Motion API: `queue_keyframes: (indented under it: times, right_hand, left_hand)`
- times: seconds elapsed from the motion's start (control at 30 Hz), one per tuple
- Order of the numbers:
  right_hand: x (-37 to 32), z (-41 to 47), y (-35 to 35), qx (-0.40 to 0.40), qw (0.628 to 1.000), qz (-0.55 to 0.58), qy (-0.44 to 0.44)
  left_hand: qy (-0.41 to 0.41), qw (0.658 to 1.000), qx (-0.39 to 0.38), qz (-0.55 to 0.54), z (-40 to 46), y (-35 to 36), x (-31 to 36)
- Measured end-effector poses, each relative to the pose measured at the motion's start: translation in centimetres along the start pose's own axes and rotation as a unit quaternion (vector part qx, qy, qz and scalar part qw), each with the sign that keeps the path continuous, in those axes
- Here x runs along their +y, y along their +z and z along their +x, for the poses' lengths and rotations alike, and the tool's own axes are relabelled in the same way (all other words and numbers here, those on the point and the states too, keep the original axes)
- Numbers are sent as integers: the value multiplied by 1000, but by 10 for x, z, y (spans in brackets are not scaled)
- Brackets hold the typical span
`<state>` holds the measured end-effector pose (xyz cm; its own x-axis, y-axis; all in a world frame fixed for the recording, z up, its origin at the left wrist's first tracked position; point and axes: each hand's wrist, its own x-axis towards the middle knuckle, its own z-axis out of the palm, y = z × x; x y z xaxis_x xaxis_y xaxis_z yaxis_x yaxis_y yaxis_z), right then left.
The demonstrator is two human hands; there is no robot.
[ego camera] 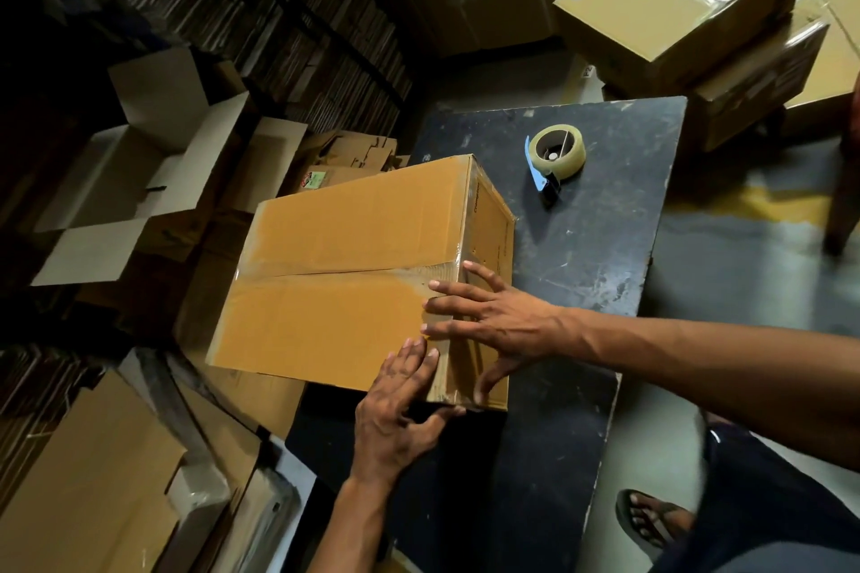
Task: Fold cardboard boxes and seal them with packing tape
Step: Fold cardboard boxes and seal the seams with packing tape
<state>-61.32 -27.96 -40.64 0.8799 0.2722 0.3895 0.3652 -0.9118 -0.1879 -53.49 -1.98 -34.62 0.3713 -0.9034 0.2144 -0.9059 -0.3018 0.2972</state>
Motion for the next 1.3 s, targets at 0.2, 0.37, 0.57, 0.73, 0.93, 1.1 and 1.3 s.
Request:
queue_keyframes:
  times: [0.2,0.37,0.57,0.73,0.93,1.1,1.3]
  right_hand:
    - [-21,1,-4,47,995,69,57]
    - [-20,2,2,41,996,57,59]
    - [-6,-3,-12,-46,998,34,16]
    - [-17,-3,-4,-39,997,40,53]
    - [-27,-2,18,27,996,34,77]
    - [-20,-3,14,26,997,19,67]
    - [-27,-1,25,72,994,32,75]
  left_hand:
    - [-4,1000,15,8,0,3,1]
    - [-40,999,27,-5,2,4,8]
    - [-137,987,73,-37,6,15,27]
    - [-185,970,148,-57,12,26,37]
    - [-141,983,97,-66,4,16,29]
    - [-14,994,38,98,-24,17,1]
    - [-37,989,96,102,-30,22,-3]
